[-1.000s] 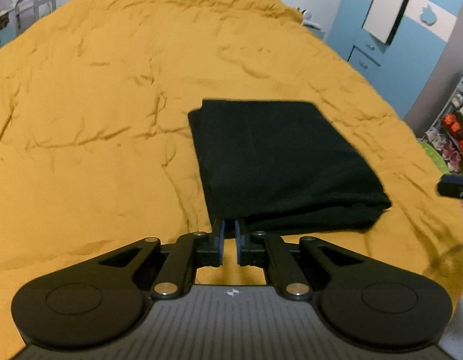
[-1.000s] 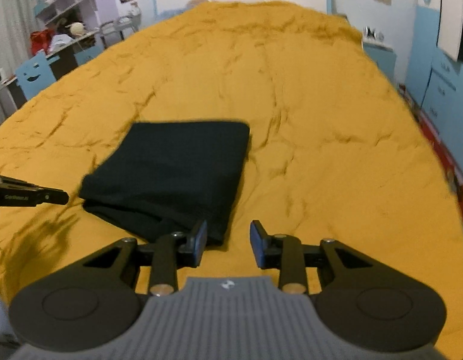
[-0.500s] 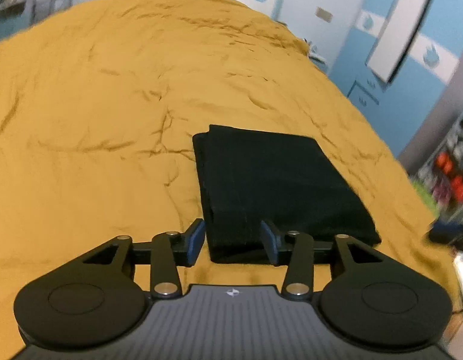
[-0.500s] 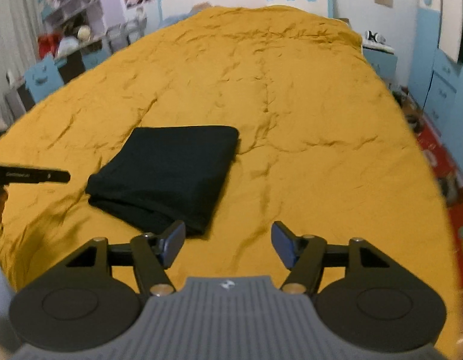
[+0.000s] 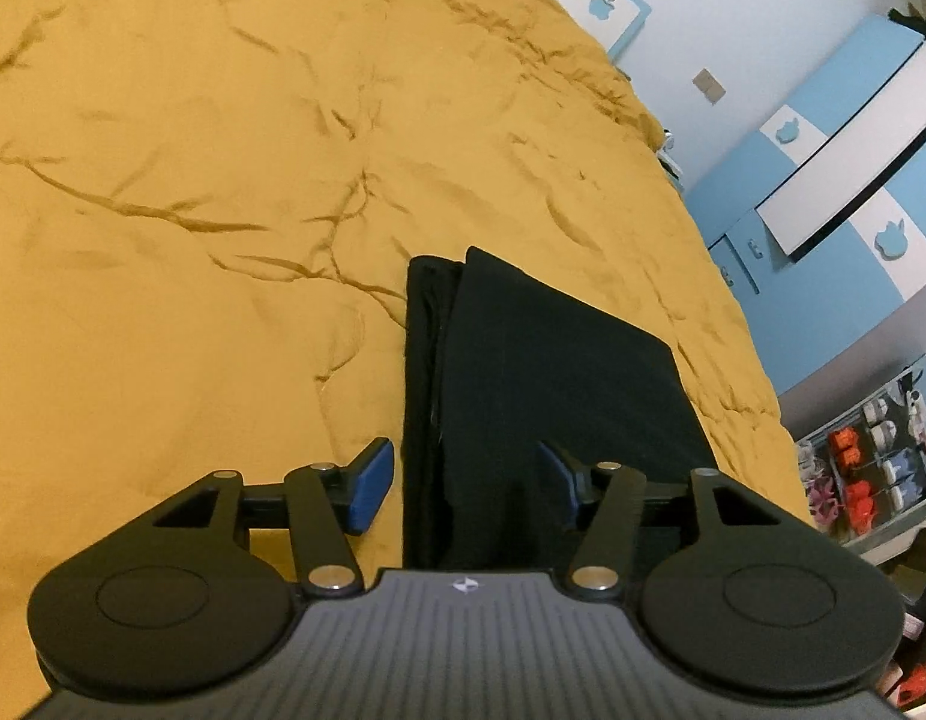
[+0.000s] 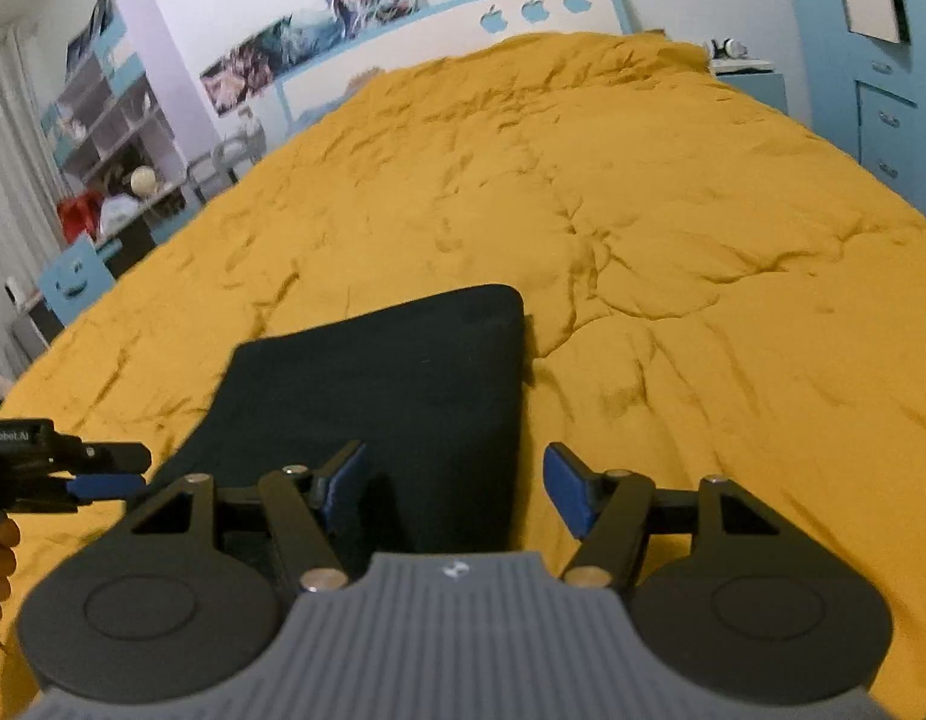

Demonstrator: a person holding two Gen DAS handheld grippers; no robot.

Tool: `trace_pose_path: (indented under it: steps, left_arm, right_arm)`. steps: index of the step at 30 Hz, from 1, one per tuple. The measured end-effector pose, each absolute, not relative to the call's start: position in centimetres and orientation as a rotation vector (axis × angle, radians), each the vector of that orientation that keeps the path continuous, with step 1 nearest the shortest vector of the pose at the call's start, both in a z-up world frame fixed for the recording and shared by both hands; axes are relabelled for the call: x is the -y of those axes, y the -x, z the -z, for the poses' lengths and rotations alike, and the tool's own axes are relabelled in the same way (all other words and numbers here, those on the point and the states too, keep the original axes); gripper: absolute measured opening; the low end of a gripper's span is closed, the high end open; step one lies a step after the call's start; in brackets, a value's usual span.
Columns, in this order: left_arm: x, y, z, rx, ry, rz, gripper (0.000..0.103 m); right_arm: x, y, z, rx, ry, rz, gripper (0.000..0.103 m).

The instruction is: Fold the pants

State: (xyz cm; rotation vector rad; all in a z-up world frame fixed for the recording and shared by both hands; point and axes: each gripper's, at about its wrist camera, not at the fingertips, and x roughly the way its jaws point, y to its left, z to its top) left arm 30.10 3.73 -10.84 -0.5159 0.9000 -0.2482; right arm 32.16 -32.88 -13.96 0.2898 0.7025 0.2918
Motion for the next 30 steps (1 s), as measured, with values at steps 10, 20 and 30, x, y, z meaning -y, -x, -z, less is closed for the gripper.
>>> trace_pose_path:
  steps: [10, 20, 30]
  left_arm:
    - [-5.4, -34.4, 15.4, -0.972, 0.731, 0.337, 0.066]
    - [-5.5, -35.9, 16.6, -0.954, 0.77, 0.362, 0.038]
    - [-4.7, -33.7, 9.8, -0.886, 0.603, 0.358, 0.021]
  right_arm:
    - [35.6, -39.1, 17.6, -0.897, -0.593, -0.445, 0.061]
    - [37.4, -43.0, 20.8, -0.969, -0.868, -0.497, 0.031]
    - [36.1, -41.6, 16.3, -0.917, -0.837, -0.487, 0.015]
